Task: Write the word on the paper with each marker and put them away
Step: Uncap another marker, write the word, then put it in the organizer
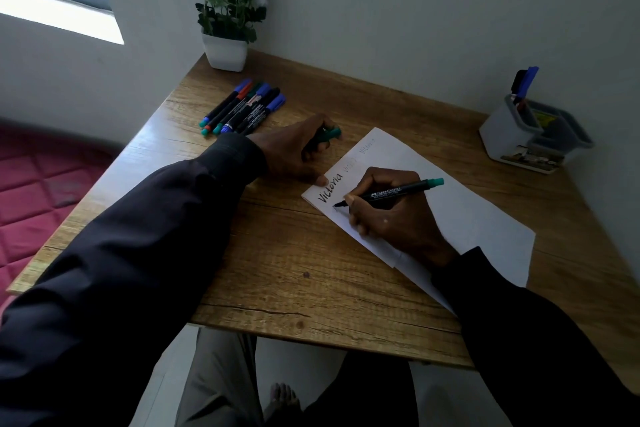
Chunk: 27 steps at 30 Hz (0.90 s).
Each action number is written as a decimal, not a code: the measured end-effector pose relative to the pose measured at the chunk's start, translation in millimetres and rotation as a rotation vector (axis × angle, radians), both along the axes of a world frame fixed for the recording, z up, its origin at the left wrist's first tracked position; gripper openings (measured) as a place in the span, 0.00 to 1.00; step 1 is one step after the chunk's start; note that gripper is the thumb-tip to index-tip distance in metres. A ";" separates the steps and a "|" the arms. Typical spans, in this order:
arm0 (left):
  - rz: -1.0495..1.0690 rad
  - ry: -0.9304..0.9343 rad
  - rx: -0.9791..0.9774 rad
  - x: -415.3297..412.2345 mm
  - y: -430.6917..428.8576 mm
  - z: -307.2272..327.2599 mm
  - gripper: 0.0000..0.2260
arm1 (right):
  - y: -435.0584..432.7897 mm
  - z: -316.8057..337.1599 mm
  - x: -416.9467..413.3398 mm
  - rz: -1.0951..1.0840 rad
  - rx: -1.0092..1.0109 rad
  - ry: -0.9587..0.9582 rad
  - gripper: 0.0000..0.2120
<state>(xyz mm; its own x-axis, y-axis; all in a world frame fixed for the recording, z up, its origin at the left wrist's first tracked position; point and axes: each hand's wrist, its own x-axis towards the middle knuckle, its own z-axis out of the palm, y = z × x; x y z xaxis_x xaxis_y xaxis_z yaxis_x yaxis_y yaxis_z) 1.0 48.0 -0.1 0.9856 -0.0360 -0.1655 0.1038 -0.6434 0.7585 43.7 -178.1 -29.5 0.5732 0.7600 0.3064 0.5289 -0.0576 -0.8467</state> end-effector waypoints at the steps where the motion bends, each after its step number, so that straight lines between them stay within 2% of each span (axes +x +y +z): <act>1: 0.000 0.001 -0.004 0.0 0.2 0.0 0.29 | -0.2 1.3 -0.9 0.004 0.004 0.011 0.05; 7: 0.016 -0.010 0.002 -0.6 0.5 0.4 0.28 | 0.8 1.9 -2.1 0.007 -0.023 -0.015 0.06; 10: 0.018 -0.006 0.006 -1.2 -0.2 1.5 0.28 | 1.4 0.4 -2.6 -0.071 -0.148 -0.066 0.06; 12: 0.019 -0.001 0.005 -1.3 -0.4 2.5 0.28 | 1.7 1.4 -2.5 -0.055 -0.146 -0.046 0.06; 14: 0.015 0.003 0.006 -1.0 0.0 2.5 0.28 | 3.0 1.3 -1.6 -0.003 -0.056 -0.032 0.16; 18: 0.015 0.012 0.010 -0.2 -0.1 2.0 0.30 | 1.7 2.7 2.3 -0.008 -0.041 -0.087 0.06; 21: 0.015 0.006 0.024 0.2 0.2 1.2 0.30 | 1.5 1.4 2.7 0.000 -0.043 -0.125 0.06; 27: 0.007 0.002 0.027 1.0 1.6 0.2 0.29 | 1.7 0.2 1.2 -0.008 -0.022 -0.067 0.07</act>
